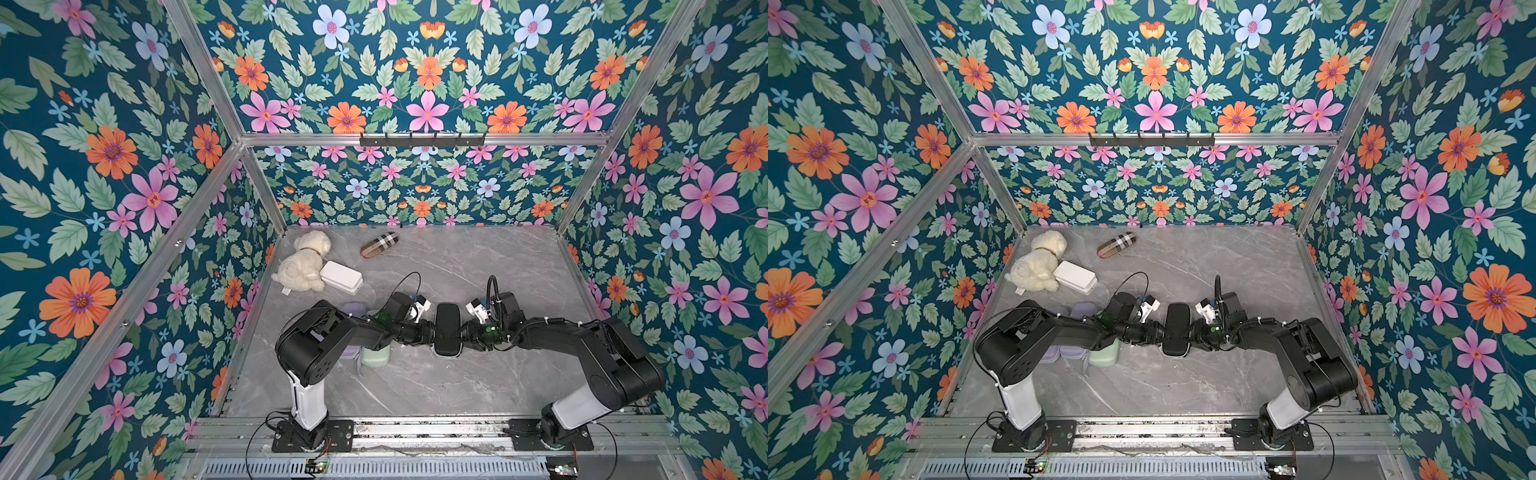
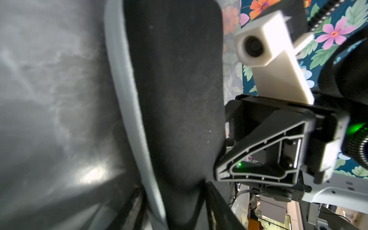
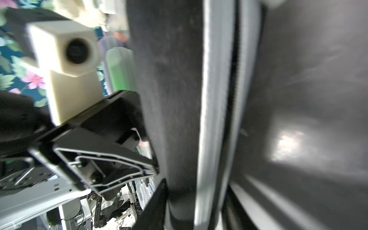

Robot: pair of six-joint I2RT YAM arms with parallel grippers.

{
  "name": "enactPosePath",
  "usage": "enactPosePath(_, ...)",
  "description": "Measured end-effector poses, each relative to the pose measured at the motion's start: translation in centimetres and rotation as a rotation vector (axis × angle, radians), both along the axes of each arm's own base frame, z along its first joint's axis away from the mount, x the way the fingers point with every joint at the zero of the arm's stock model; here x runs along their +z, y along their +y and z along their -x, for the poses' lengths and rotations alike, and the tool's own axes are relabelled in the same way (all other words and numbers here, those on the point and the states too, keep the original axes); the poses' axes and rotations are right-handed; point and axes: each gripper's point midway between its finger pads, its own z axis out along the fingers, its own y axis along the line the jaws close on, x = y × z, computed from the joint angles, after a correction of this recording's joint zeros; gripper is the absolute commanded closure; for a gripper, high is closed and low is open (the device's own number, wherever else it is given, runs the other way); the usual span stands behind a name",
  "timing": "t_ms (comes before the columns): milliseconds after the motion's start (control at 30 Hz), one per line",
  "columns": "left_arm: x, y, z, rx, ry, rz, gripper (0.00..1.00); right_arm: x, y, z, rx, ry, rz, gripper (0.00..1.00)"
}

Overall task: Put umbrellas into zippered umbrella sleeves
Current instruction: Pick up the umbrella sleeve at the center of the board.

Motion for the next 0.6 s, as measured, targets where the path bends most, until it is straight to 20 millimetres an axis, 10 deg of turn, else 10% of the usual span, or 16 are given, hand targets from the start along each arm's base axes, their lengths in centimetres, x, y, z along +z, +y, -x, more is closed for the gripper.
enactPosePath(233, 1.7, 3.3, -2.8, 0.146, 0.045, 0.131, 0.3, 1.3, 0.5, -0.2, 0.013, -0.073, -0.057, 0.83)
enactPosePath(600, 8.2, 2.7, -3.7, 0.122, -0.118, 0.297, 0.32, 8.7, 3.2, -0.2, 0.055, -0.23, -0.181, 0.83)
